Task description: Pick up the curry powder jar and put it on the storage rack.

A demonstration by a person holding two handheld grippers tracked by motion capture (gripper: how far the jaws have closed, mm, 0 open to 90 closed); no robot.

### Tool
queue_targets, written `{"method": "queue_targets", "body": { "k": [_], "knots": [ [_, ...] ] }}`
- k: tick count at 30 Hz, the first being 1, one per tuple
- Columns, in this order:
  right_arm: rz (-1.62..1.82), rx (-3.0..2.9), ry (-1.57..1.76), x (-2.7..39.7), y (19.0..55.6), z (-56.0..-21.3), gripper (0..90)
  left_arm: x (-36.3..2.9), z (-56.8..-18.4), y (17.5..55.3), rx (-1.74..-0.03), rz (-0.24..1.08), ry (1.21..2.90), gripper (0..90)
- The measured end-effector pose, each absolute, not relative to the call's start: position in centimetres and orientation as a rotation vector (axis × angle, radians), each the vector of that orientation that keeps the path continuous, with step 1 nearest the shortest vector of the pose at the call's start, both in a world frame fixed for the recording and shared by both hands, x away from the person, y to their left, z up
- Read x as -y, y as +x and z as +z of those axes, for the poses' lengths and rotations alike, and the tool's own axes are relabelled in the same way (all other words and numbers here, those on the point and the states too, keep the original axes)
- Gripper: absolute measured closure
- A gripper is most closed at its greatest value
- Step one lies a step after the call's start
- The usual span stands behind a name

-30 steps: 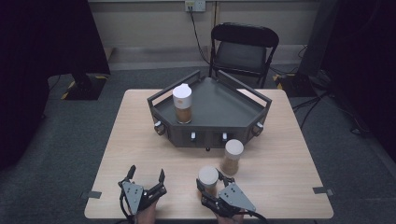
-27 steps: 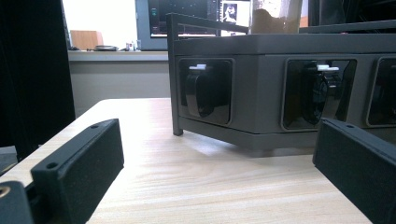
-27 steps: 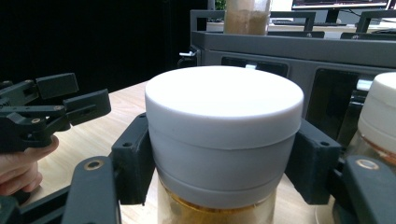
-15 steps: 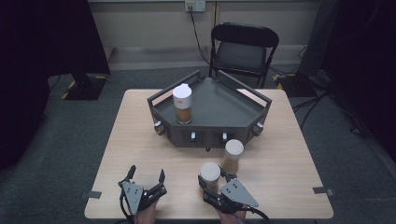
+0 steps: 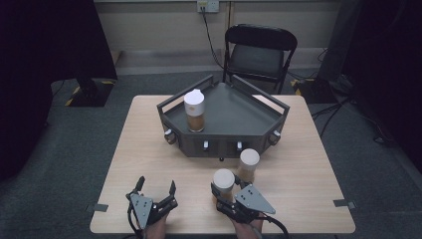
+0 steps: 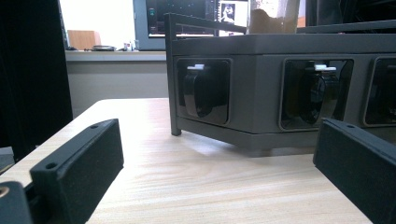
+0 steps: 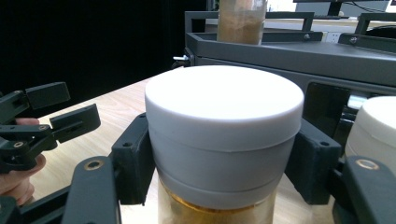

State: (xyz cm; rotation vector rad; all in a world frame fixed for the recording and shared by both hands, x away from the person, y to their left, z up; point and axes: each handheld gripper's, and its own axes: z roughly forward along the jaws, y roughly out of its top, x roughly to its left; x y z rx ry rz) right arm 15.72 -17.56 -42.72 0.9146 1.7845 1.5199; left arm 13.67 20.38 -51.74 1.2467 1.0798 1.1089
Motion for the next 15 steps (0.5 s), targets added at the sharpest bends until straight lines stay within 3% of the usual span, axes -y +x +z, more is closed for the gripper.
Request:
{"method": "queue_targets", "body": {
  "k": [15],
  "knots": [
    [1.505, -1.791, 0.920, 17.6, 16.8, -40.6, 33.6, -20.4, -51.7, 13.7, -1.080, 1.108, 1.247, 1.2]
  ]
}}
